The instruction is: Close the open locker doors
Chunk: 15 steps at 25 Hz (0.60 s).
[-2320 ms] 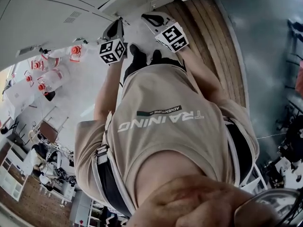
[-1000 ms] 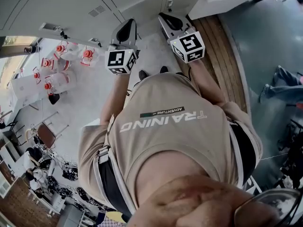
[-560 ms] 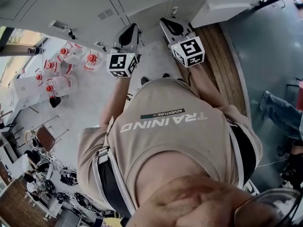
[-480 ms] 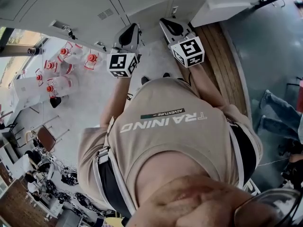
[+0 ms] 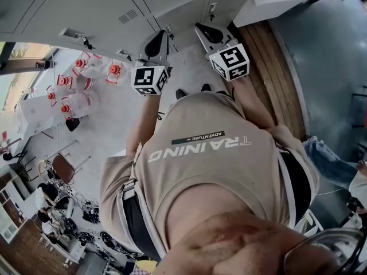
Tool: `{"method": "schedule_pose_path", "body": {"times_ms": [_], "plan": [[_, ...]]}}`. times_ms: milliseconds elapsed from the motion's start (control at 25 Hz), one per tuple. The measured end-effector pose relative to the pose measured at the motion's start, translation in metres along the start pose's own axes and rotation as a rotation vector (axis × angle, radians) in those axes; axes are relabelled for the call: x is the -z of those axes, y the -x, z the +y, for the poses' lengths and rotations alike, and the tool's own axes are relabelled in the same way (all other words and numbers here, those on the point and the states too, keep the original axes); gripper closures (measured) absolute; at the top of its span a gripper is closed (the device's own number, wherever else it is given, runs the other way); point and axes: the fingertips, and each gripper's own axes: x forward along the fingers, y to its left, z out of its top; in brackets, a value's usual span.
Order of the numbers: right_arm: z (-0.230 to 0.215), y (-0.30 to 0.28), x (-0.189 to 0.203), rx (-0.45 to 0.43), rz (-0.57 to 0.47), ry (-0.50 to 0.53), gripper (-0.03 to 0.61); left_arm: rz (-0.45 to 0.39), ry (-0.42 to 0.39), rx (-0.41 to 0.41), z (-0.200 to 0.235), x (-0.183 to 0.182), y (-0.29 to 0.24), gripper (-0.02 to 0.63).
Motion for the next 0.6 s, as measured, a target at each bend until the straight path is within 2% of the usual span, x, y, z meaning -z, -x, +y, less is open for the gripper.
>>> {"method": "schedule_pose_path", "body": {"times_ms": [600], "plan": [[0.004, -0.007, 0.021, -0.045, 0.027, -0.024, 0.566, 0.058, 0.039, 0.005, 0.001, 0.029, -0.003, 0.609]]}}
